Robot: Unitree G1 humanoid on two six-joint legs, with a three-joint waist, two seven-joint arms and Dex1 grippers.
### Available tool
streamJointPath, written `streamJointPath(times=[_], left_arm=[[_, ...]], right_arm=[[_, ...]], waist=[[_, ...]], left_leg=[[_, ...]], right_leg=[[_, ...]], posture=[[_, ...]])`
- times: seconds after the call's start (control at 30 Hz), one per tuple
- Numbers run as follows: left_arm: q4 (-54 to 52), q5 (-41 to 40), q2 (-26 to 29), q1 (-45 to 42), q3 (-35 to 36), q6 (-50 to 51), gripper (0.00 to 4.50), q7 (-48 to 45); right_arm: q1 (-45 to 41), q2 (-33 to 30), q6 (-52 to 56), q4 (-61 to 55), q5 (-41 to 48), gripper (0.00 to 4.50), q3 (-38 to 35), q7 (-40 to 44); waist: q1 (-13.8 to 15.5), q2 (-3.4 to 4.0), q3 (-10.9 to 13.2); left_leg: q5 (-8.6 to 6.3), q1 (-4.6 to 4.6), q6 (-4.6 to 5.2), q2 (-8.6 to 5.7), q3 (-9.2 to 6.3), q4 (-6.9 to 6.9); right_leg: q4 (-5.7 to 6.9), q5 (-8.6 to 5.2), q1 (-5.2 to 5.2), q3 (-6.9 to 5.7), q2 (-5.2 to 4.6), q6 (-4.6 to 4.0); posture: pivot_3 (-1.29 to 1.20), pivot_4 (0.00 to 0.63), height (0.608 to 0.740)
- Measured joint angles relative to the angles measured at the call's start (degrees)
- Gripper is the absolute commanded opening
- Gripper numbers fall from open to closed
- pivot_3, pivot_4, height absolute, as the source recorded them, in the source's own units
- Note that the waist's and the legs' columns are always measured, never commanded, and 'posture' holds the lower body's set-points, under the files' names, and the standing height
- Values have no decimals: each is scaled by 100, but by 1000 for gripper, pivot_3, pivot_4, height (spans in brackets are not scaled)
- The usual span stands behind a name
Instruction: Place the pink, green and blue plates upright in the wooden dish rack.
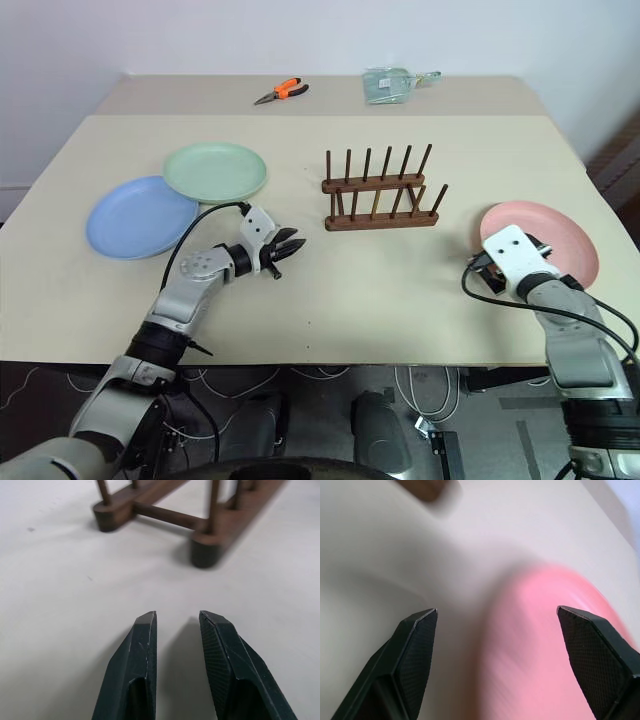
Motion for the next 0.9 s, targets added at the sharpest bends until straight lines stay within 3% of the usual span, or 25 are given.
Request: streamJointPath(times=[0.1,0.3,0.53,0.7,0.77,0.9], left_arm=[[-579,-314,-22,-85,-103,76,1334,-538],[-1015,-351,-4,-196,-471,280,1334,-1078],[-1126,-351,45,-196,-461,377,1334,-1089],[-1256,-353,126,-163,-412,376,1334,-1016],[-1251,-348,161,-160,-348,322,1334,-925],[-1147,-363,89,-232,-42,124,1334,-639]], right_arm=[[41,16,274,-5,-104,3252,30,-111],[58,169,634,-1,-132,194,26,-260],[-201,189,502,-106,-118,83,-4,-319],[-1341,187,75,-814,557,83,-302,-4],[-1809,407,240,-1104,1248,83,-562,169],[-2832,1189,1727,-1687,4134,83,-1192,516]], waist=[[29,1,0],[0,4,2],[-13,12,7],[-24,33,24],[-16,30,25],[18,24,29]], left_leg=[[0,-1,0,-3,2,6],[0,-1,0,-3,3,-3],[0,-2,0,-2,4,-1],[0,0,0,-1,0,-3],[0,-2,0,0,-4,-6],[-1,-6,2,1,-12,-7]], right_leg=[[-7,-8,8,0,-5,-16],[-6,-8,2,2,-2,-13],[-6,-8,1,4,-1,-12],[-2,2,-3,7,5,7],[-3,2,-2,3,5,10],[-2,3,1,-6,0,12]], posture=[[0,150,740],[0,150,740],[0,150,740],[0,150,740],[0,150,740],[0,150,740]])
